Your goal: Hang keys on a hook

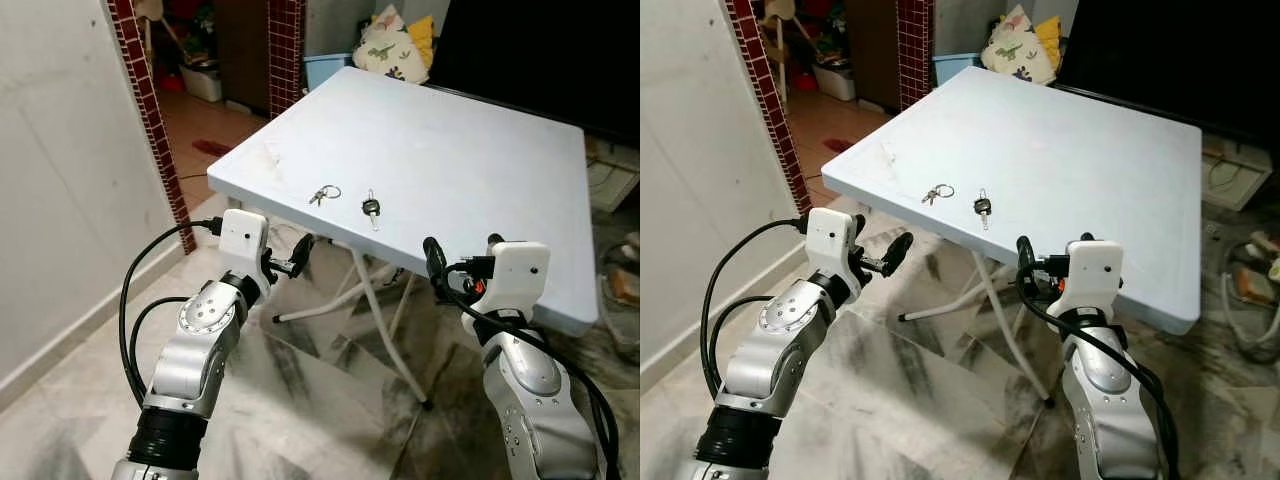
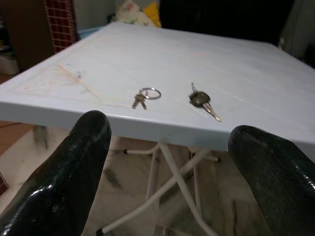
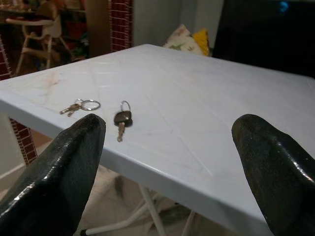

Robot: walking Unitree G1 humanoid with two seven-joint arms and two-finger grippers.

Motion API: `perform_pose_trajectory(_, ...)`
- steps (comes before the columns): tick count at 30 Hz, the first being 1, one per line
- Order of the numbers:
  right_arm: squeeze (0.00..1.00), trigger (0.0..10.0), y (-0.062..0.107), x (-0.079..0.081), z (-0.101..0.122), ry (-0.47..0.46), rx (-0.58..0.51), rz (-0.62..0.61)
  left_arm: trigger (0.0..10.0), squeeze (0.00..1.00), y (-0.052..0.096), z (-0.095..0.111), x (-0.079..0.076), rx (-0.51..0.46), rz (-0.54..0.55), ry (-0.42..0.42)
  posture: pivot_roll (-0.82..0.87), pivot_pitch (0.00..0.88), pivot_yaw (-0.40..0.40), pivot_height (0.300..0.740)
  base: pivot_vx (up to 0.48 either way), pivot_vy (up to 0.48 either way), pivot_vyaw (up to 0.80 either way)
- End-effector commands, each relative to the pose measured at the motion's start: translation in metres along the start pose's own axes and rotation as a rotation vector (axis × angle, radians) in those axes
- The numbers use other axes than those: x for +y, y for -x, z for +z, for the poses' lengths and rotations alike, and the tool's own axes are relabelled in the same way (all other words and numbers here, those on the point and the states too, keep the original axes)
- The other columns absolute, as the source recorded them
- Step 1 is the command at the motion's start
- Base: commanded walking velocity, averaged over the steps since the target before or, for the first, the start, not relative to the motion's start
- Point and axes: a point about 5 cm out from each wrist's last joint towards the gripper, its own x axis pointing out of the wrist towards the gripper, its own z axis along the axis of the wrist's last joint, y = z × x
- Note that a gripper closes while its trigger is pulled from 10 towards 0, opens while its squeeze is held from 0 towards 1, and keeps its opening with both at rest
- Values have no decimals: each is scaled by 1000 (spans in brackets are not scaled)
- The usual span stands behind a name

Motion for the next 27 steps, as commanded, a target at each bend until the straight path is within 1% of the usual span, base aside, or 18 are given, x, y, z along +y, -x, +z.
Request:
perform_pose_trajectory(1,0,10000,2,-6,5,0,-33,-43,10000,0,-4,3,-8,8,-48,-18,35,34,14,740,0,0,0)
perform_pose_trajectory(3,0,10000,4,-9,3,-7,-32,-69,10000,0,-4,3,-13,12,-78,-19,37,30,26,740,0,0,0)
perform_pose_trajectory(6,0,10000,5,-9,3,-10,-33,-76,10000,0,-5,2,-17,19,-103,-19,28,27,40,740,0,0,0)
perform_pose_trajectory(11,0,10000,7,-5,1,-20,-31,-79,10000,0,-6,1,-23,31,-141,-23,23,26,31,740,0,0,0)
perform_pose_trajectory(13,0,10000,8,-3,1,-21,-29,-73,10000,0,-5,-1,-23,37,-137,-20,22,26,26,740,0,0,0)
perform_pose_trajectory(16,0,10000,7,-2,2,-18,-26,-62,10000,0,-2,-4,-22,37,-117,-7,18,23,-2,740,0,0,0)
perform_pose_trajectory(18,0,10000,7,-2,2,-17,-26,-56,10000,0,-1,-5,-22,38,-109,-1,18,23,-2,740,0,0,0)
perform_pose_trajectory(22,0,10000,2,1,3,-13,-23,-26,10000,0,2,-7,-21,39,-82,17,30,17,-30,740,0,0,0)
perform_pose_trajectory(27,0,10000,0,3,2,-22,-16,-19,10000,0,3,-7,-21,36,-80,13,36,25,-47,740,0,0,-735)
